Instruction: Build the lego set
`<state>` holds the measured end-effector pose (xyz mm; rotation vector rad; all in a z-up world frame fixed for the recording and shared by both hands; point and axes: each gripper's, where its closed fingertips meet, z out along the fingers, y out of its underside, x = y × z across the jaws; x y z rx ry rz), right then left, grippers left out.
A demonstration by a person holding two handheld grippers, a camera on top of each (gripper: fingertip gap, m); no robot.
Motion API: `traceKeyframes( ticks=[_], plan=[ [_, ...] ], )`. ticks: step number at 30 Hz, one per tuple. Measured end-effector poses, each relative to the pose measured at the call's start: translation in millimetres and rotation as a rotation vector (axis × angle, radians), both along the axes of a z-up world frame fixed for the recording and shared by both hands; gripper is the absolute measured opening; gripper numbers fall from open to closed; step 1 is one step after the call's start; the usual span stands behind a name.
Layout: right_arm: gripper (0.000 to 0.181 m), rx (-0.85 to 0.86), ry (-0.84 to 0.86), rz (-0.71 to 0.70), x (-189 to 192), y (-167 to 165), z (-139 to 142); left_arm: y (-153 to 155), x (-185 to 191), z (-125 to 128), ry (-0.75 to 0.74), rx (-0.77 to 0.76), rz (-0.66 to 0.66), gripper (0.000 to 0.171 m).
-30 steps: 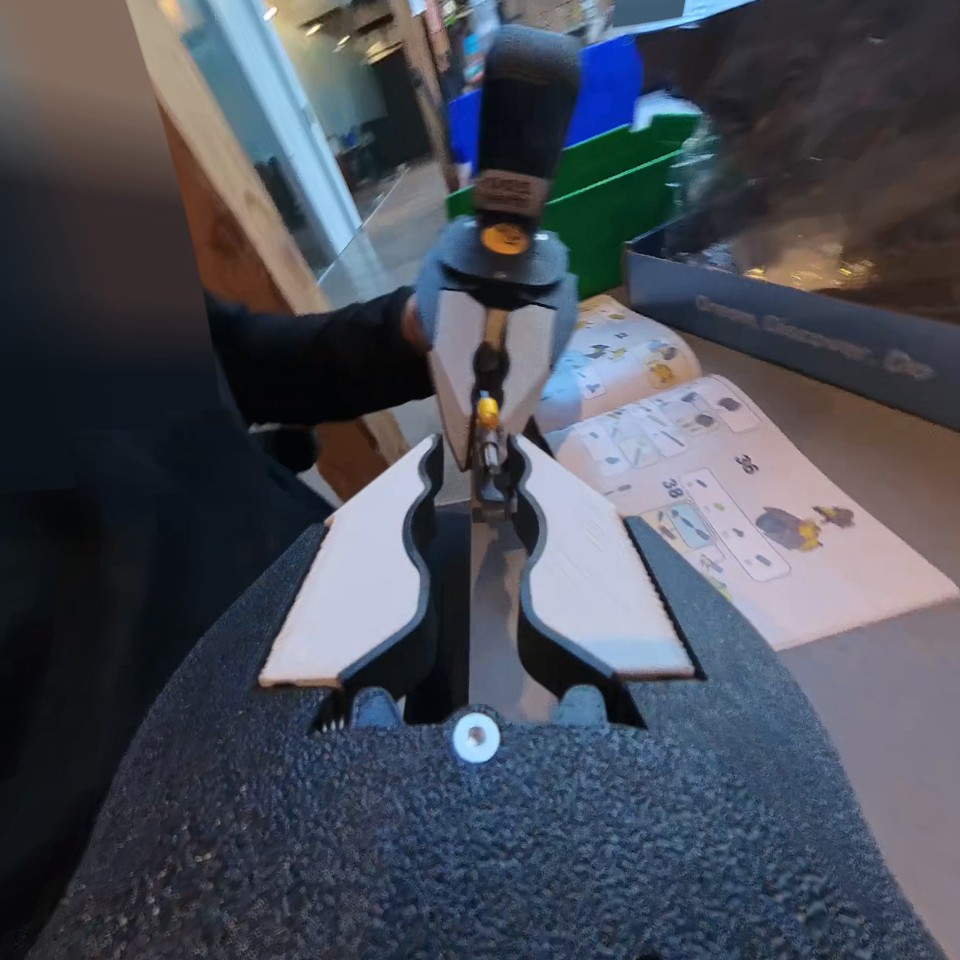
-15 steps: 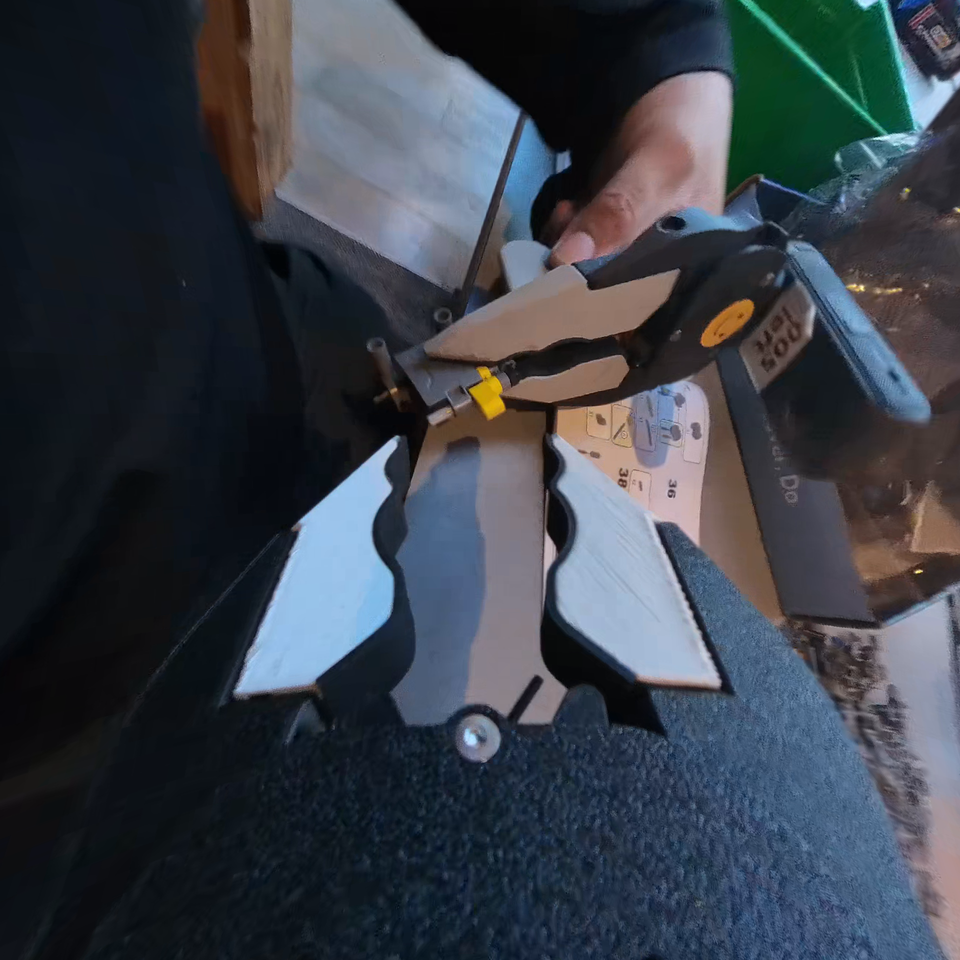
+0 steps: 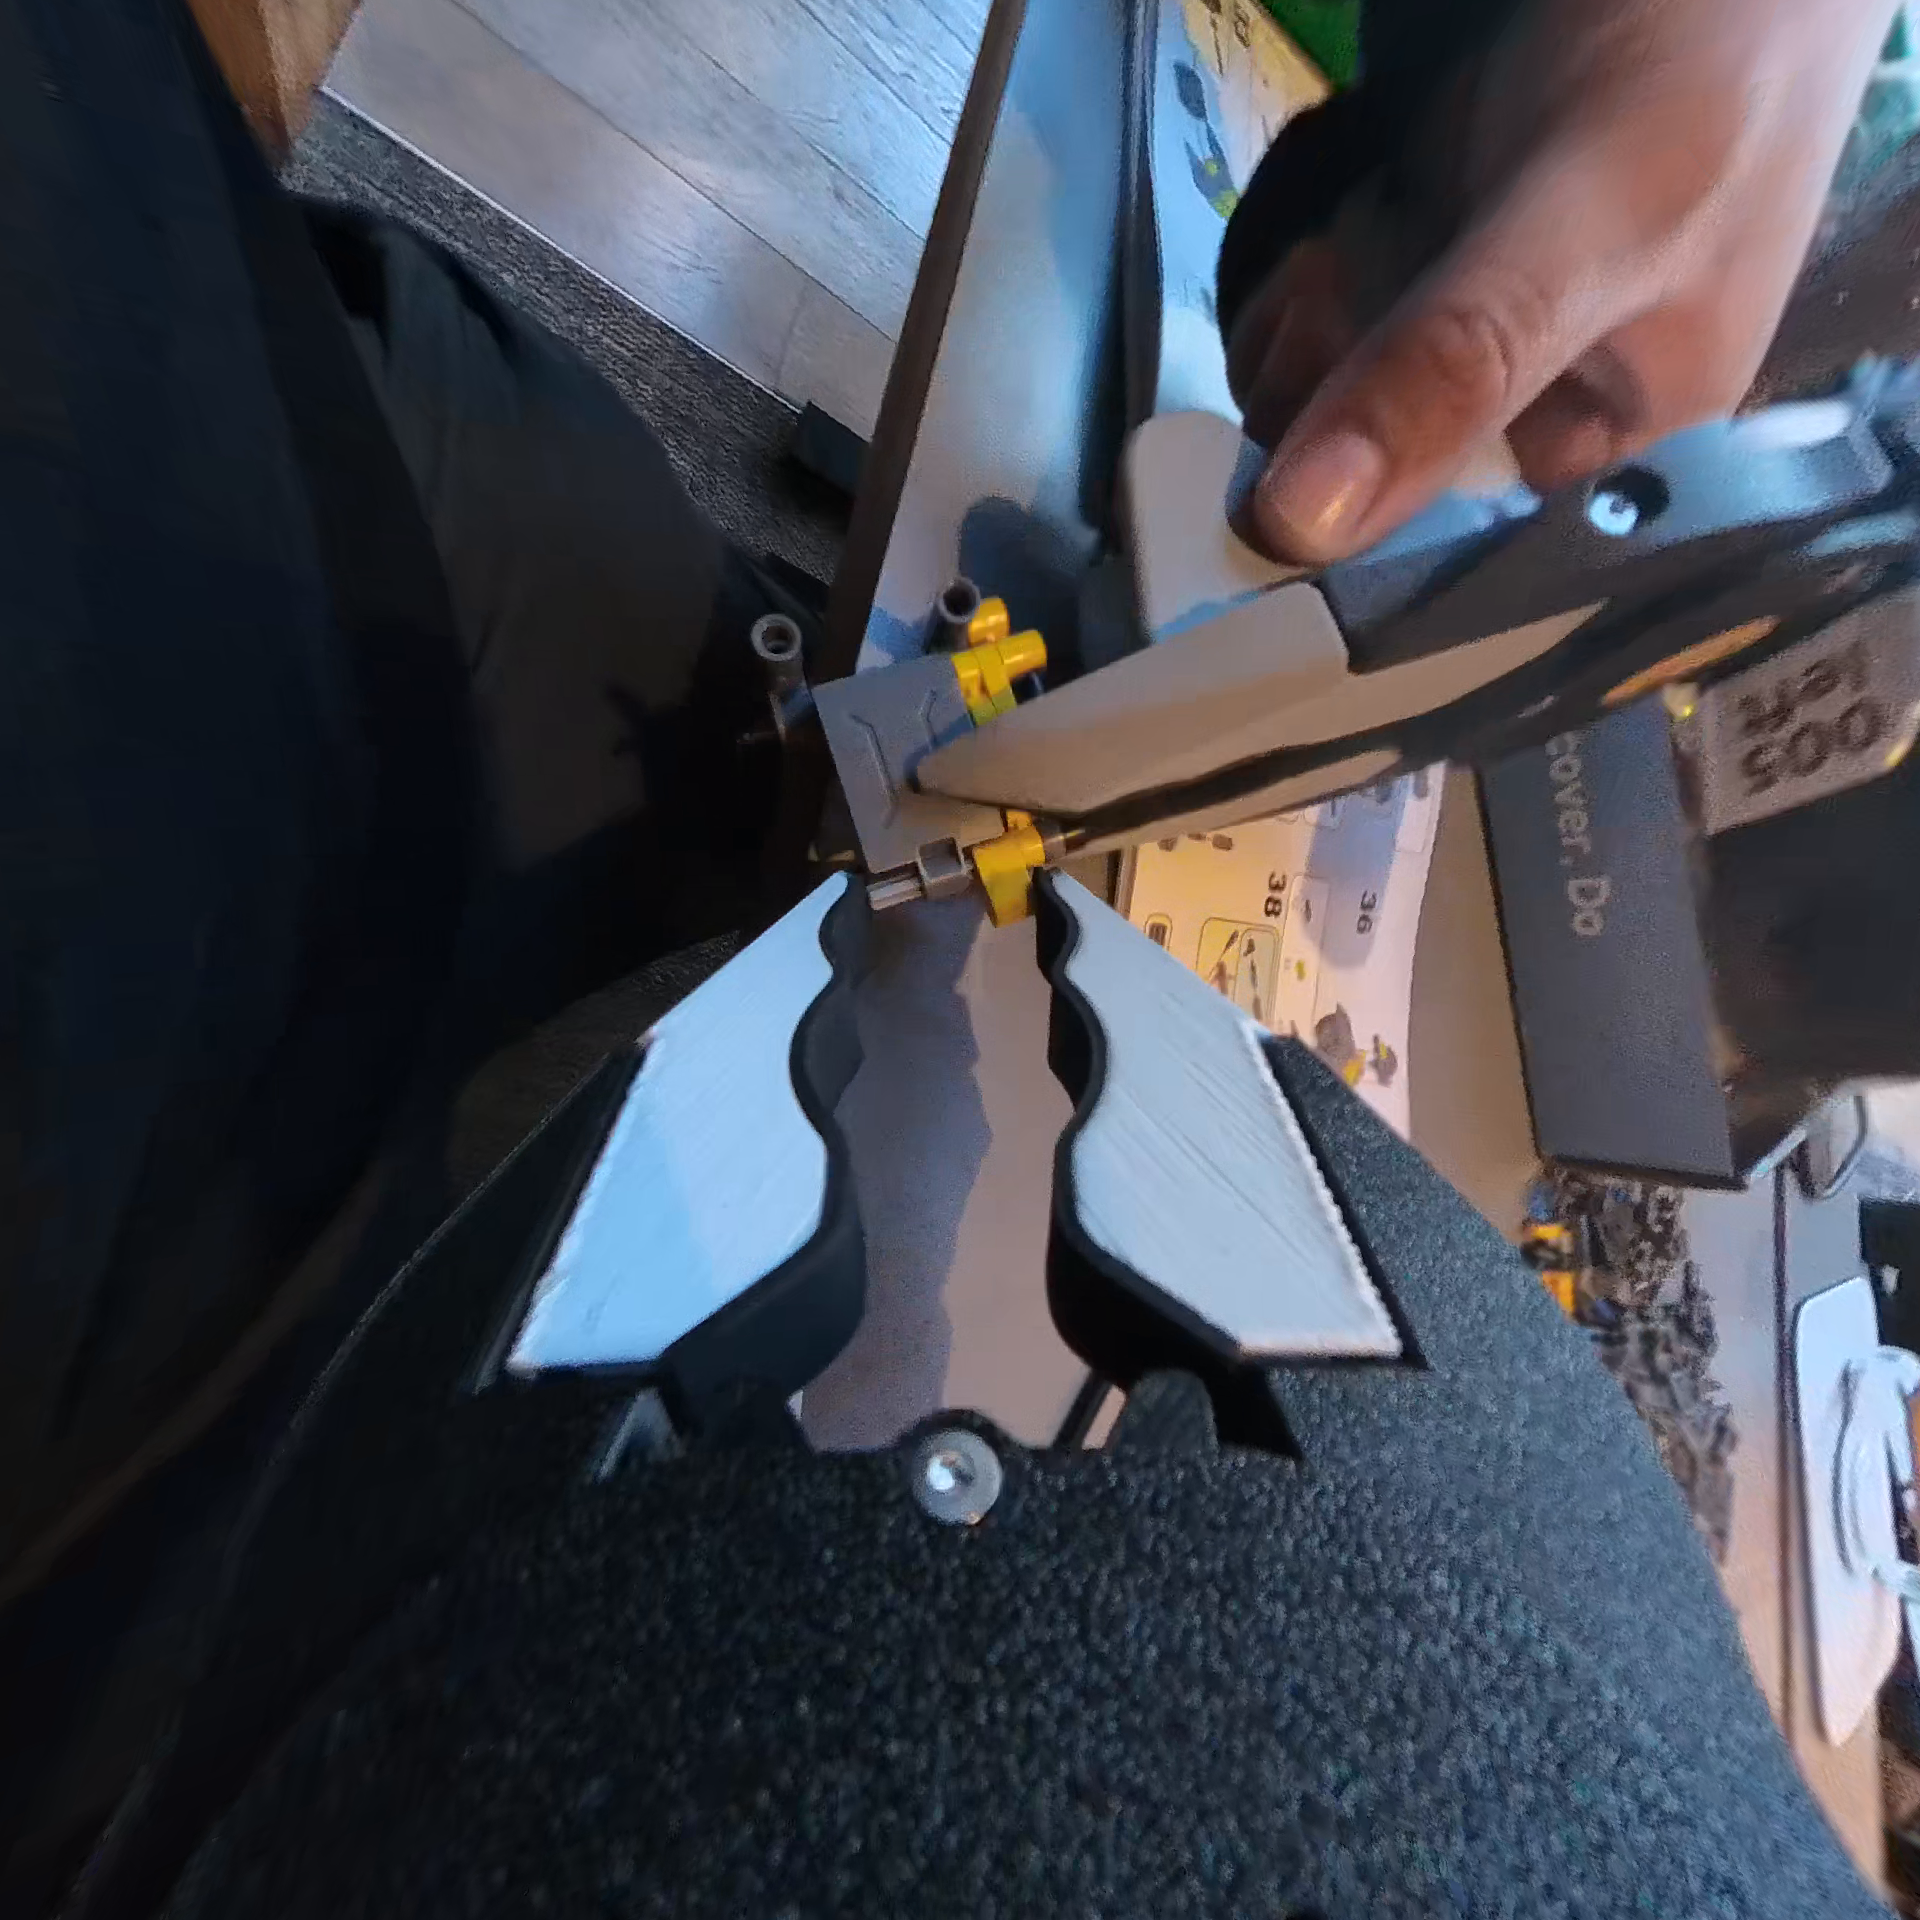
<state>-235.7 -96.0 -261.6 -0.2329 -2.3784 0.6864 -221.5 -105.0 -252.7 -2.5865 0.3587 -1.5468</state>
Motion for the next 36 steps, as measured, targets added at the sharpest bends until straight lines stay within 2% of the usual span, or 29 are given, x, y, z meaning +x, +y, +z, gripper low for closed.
traceKeyframes(
  ticks=[7,10,13,15,17,18,23,26,28,34,36],
  plan=[
    [0.031,-0.124,-0.046,-0.164,-12,14,-3,13,-29,-4,0.391,0.248,0.311,0.056],
    [0.031,-0.171,-0.072,-0.218,-16,17,-4,10,-32,1,0.545,0.357,0.378,0.064],
    [0.031,-0.203,-0.096,-0.251,-18,16,-4,9,-33,-3,0.762,0.45,0.31,0.067],
    [0.031,-0.212,-0.101,-0.26,-19,14,-4,8,-35,-12,0.916,0.509,0.196,0.056],
    [0.031,-0.224,-0.103,-0.262,-19,12,-2,9,-38,-19,1.02,0.56,0.113,0.055],
    [0.031,-0.227,-0.106,-0.253,-18,11,-1,11,-38,-18,1.038,0.592,0.098,0.048],
    [0.03,-0.206,-0.071,-0.207,-13,11,4,14,-34,-16,0.983,0.699,0.052,0.046],
    [0.03,-0.232,-0.099,-0.191,-11,11,3,16,-32,-16,0.918,0.689,0.089,0.054],
    [0.03,-0.251,-0.112,-0.185,-11,10,3,18,-28,-14,0.898,0.723,0.084,0.045],
    [0.03,-0.282,-0.137,-0.147,-11,10,5,17,-30,-13,0.891,0.75,0.082,0.045],
    [0.021,-0.268,-0.117,-0.161,-14,15,7,16,-33,-14,0.907,0.745,0.073,0.046]
  ],
)
